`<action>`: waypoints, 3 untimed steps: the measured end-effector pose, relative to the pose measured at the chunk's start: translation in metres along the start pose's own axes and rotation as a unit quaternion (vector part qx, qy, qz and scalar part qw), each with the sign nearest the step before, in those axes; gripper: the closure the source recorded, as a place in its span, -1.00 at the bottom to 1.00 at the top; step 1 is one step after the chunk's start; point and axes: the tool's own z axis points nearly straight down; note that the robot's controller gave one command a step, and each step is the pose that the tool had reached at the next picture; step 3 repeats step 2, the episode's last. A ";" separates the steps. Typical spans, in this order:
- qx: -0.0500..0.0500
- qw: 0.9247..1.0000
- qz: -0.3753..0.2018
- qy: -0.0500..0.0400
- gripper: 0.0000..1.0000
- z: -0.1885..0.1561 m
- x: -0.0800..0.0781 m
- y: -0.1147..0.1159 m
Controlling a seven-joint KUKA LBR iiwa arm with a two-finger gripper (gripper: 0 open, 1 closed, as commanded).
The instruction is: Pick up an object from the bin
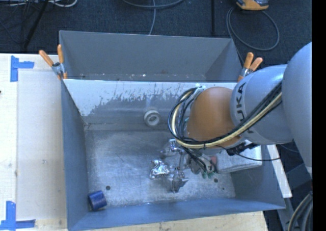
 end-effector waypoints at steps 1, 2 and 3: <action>0.001 1.000 0.000 -0.001 1.00 -0.001 0.000 -0.001; 0.001 0.999 0.050 -0.007 1.00 -0.250 -0.033 0.006; 0.001 0.999 0.050 -0.007 1.00 -0.250 -0.033 0.006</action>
Offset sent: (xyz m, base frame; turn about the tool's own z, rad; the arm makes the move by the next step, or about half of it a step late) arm 0.0000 0.0000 0.0000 0.0000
